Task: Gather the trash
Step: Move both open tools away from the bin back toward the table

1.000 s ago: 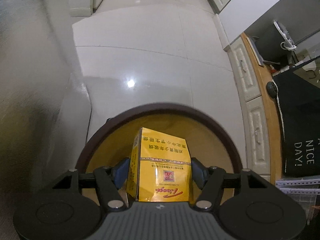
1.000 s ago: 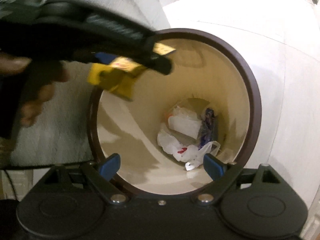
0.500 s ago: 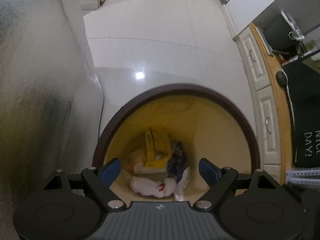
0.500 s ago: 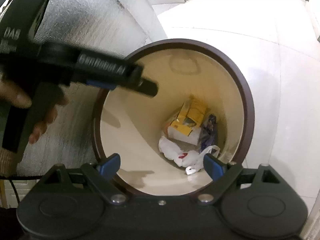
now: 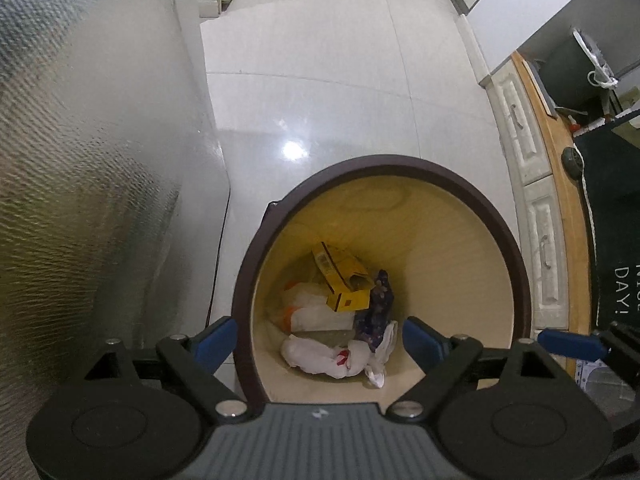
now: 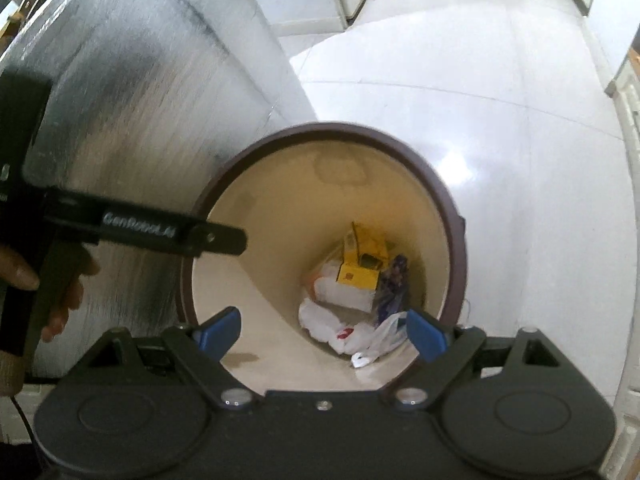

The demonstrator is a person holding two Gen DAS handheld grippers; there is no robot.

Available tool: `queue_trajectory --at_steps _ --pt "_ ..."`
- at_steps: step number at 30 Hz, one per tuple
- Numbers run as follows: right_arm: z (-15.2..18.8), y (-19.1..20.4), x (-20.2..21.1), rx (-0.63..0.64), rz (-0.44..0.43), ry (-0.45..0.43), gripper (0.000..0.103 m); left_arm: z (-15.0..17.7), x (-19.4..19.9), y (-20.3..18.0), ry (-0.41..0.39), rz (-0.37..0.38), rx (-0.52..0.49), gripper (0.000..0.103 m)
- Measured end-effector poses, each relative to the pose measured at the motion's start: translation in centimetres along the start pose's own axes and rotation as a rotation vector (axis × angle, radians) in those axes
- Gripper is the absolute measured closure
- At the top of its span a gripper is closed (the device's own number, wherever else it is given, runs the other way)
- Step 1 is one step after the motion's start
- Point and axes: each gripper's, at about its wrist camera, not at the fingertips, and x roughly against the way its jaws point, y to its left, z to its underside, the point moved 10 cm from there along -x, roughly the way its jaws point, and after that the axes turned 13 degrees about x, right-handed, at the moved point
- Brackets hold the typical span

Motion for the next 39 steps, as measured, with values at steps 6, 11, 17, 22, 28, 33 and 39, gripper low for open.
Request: queue_trajectory --at_steps 6,11,17,22,28,33,39 --pt "-0.8 -1.1 1.2 -0.036 0.058 -0.024 0.013 -0.2 1.4 0.4 -0.010 0.008 0.002 0.009" --pt "-1.0 -2.1 2.1 -0.081 0.101 -0.051 0.012 -0.1 2.8 0.7 -0.028 0.003 -0.002 0.002" --pt "-0.8 -2.4 2.9 -0.098 0.136 -0.061 0.003 0.4 4.4 1.0 -0.042 -0.006 -0.026 0.000" --pt "-0.7 -2.5 4.4 -0.119 0.170 -0.081 0.000 0.8 5.9 1.1 -0.060 -0.004 -0.041 0.000" --pt "-0.3 -2.7 5.8 -0.144 0.216 -0.102 0.000 1.2 7.5 1.2 -0.086 -0.002 -0.066 0.000" --pt "0.1 -2.5 6.9 -0.164 0.243 -0.113 0.000 1.5 8.8 1.2 -0.109 0.003 -0.081 0.000" --pt "0.5 -1.9 8.5 -0.170 0.270 -0.126 0.000 1.9 10.5 0.6 -0.130 0.033 -0.108 0.000"
